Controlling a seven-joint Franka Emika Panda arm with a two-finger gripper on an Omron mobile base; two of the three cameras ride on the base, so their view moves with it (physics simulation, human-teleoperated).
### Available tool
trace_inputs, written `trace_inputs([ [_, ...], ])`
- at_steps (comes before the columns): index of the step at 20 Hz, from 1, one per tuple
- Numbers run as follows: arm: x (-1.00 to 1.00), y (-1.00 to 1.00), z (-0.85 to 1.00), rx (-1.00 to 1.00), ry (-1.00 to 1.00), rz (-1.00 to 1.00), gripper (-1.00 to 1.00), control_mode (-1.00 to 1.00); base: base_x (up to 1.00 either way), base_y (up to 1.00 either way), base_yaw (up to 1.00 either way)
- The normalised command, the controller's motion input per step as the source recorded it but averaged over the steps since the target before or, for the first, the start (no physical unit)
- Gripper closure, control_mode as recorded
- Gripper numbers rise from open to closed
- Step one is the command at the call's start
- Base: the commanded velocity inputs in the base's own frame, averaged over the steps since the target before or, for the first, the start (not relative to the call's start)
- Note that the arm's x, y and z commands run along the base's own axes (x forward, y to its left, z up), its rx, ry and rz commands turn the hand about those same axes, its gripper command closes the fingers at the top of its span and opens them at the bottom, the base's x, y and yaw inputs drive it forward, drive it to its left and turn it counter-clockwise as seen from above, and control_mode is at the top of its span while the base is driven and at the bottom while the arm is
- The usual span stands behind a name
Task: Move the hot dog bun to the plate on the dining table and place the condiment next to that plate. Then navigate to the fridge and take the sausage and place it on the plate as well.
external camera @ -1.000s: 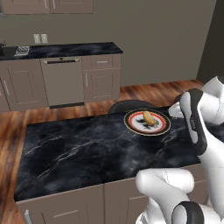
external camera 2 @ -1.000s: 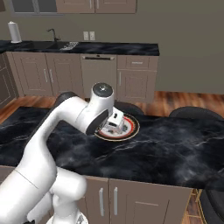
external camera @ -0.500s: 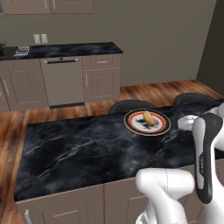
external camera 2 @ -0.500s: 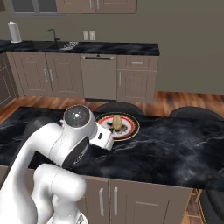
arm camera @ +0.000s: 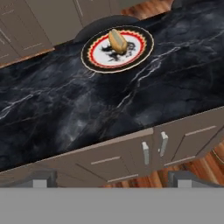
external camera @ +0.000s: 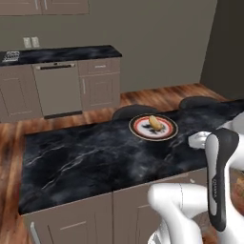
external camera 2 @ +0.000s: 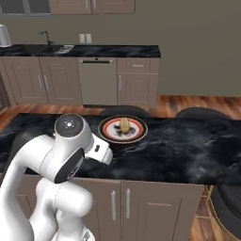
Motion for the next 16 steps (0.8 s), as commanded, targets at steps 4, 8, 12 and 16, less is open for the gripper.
trace_inputs([
  [4,0.00,0.00,0.00,0.00,0.00,0.00,-1.00,1.00,-0.59,0.24,-0.58],
  [8,0.00,0.00,0.00,0.00,0.00,0.00,-1.00,1.00,-0.58,0.15,-0.73],
  [12,0.00,0.00,0.00,0.00,0.00,0.00,-1.00,1.00,-0.46,0.04,-0.85],
  [16,0.00,0.00,0.00,0.00,0.00,0.00,-1.00,1.00,-0.30,0.02,-0.91],
])
